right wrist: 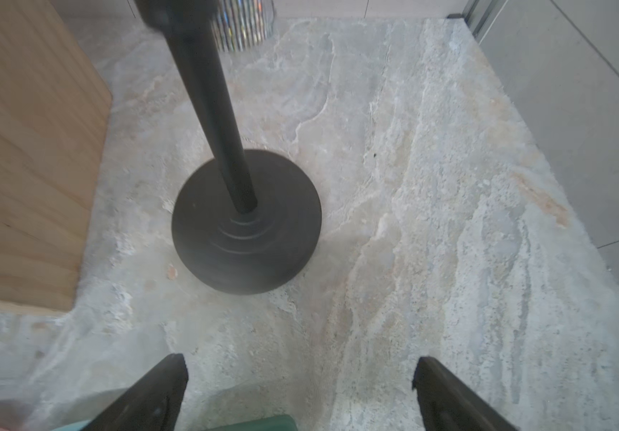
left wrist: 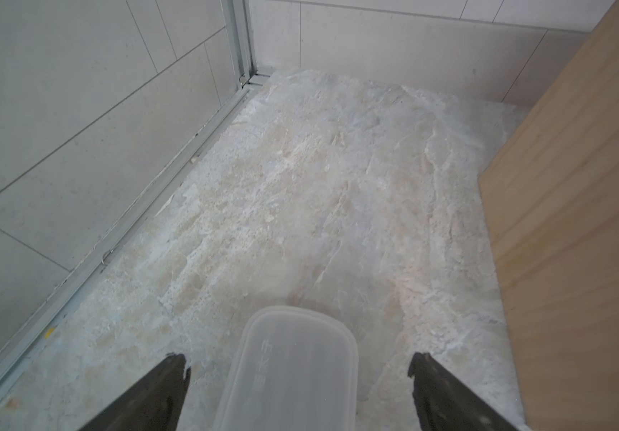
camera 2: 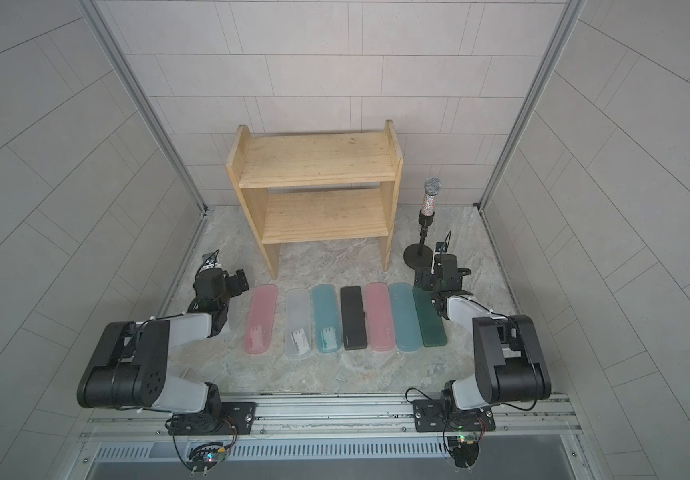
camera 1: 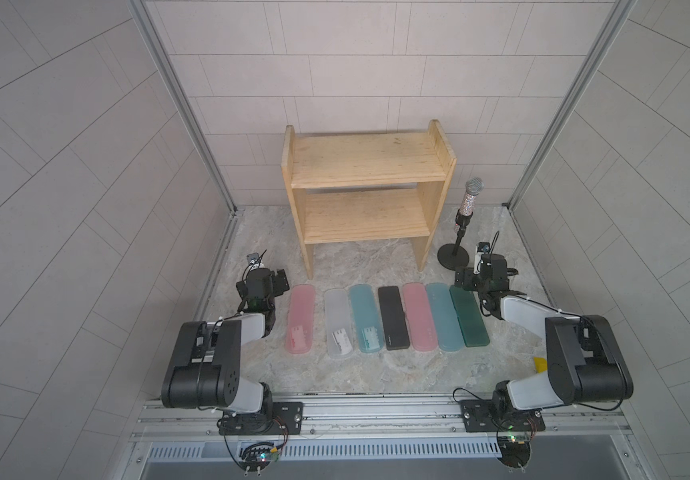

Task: Remove the pencil cases from the shelf
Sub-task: Reset both arms

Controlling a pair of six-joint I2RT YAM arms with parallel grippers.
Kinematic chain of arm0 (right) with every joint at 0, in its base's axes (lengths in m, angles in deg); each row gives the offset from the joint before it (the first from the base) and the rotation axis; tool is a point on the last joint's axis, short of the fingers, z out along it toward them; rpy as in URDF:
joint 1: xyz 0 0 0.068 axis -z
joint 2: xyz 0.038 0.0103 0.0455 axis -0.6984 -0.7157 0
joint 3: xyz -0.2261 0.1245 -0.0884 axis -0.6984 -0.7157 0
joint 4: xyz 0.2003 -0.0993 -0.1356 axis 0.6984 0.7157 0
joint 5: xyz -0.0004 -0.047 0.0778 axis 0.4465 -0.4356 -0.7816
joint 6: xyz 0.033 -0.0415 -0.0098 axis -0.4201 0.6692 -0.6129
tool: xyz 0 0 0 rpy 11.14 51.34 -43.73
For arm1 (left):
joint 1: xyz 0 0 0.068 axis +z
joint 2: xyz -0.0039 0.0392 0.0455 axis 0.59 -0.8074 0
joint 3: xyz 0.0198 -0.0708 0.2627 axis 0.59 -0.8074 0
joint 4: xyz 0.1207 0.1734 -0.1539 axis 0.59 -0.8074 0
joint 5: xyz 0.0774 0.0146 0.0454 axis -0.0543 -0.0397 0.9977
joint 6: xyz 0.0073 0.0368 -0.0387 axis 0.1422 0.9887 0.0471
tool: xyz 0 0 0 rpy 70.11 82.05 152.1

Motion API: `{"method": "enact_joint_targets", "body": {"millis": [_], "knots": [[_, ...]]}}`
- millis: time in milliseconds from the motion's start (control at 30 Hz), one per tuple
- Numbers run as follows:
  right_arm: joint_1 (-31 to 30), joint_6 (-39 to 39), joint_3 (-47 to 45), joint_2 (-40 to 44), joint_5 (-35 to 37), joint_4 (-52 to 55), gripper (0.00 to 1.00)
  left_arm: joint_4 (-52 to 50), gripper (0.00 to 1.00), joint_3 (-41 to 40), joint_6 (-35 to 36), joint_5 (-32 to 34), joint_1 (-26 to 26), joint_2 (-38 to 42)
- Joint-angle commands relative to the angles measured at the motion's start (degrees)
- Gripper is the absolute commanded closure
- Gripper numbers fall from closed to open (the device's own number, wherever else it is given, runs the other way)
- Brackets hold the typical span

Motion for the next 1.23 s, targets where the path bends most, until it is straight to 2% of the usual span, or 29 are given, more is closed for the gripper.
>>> {"method": "enact_joint_targets", "body": {"millis": [0, 67, 100, 133, 200, 233, 333, 500, 633, 867, 1000, 1067, 1200], "knots": [[0.67, 1.35, -7.62, -2.42, 0.73, -24.07, 0.00, 6.69, 0.00, -1.35, 1.96, -4.00, 0.33, 1.08], [0.74, 1.29, -11.01, -4.62, 0.35, -33.31, 0.00, 14.09, 0.00, -3.15, 2.87, -5.81, 0.15, -3.12], [0.71, 1.54, -10.41, -4.78, 0.11, -31.87, 0.00, 21.72, 0.00, -4.14, 3.21, -6.20, 0.11, -6.26], [0.60, 2.40, -9.81, -5.06, -0.71, -31.03, 0.00, 24.58, 0.00, -5.09, 3.50, -6.87, 0.07, -7.57], [0.44, 2.72, -10.71, -4.83, -1.28, -32.42, 0.00, 15.32, 0.00, -4.64, 2.66, -4.59, 0.09, -2.73], [0.41, 2.75, -11.79, -4.87, -0.92, -34.45, 0.00, 14.57, 0.00, -4.79, 2.72, -4.22, -0.02, -1.97], [0.47, 0.49, -13.19, -5.00, 5.38, -37.23, 0.00, 23.35, 0.00, -5.69, 2.93, -4.34, -0.14, -6.20], [0.36, 0.46, -13.26, -4.90, 5.65, -37.22, 0.00, 15.29, 0.00, -4.20, 2.84, -4.63, -0.18, -2.86], [0.39, 0.46, -13.12, -4.91, 5.65, -37.07, 0.00, 18.93, 0.00, -5.46, 2.77, -4.59, -0.22, -3.68], [0.32, 0.72, -11.50, -4.90, 4.53, -34.15, 0.00, 18.64, 0.00, -5.36, 2.79, -4.66, -0.22, -3.46], [0.32, 0.70, -11.49, -4.93, 4.53, -34.14, 0.00, 18.78, 0.00, -5.37, 3.79, -7.02, -0.24, -3.51], [0.32, 0.73, -11.53, -4.91, 4.55, -34.14, 0.00, 19.72, 0.00, -5.94, 5.68, -11.37, -0.17, -3.43], [0.32, 0.80, -11.54, -4.90, 4.53, -34.07, 0.00, 13.28, 0.00, -0.88, 6.45, -12.08, -0.47, -5.68]]}}
